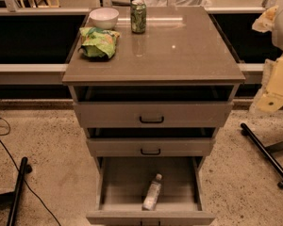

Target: Pick blue plastic bottle from bottom drawer and place on counter

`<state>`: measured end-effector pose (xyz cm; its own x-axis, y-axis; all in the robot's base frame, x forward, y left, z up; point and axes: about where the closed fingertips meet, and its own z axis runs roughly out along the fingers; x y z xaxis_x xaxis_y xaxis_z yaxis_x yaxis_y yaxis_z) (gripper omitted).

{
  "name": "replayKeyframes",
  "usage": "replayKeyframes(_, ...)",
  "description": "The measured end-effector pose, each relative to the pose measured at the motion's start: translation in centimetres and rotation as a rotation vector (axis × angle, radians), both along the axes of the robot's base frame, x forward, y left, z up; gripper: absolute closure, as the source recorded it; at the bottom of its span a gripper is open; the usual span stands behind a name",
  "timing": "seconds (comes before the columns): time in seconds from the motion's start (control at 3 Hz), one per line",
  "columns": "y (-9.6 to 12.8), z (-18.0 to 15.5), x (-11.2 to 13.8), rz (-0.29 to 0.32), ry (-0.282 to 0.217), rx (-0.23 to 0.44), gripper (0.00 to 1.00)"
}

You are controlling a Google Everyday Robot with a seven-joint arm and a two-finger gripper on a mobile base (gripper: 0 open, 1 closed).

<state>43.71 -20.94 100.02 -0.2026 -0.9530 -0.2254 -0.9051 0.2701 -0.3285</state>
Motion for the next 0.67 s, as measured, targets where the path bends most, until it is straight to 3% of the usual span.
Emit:
replayKeyframes(0.33, 0.0, 0.0, 0.0, 0.000, 0.000, 0.000, 0.00)
replayKeyframes(0.67, -0.8, -2.6, 0.0, 0.010, 0.093, -0.016, 0.00)
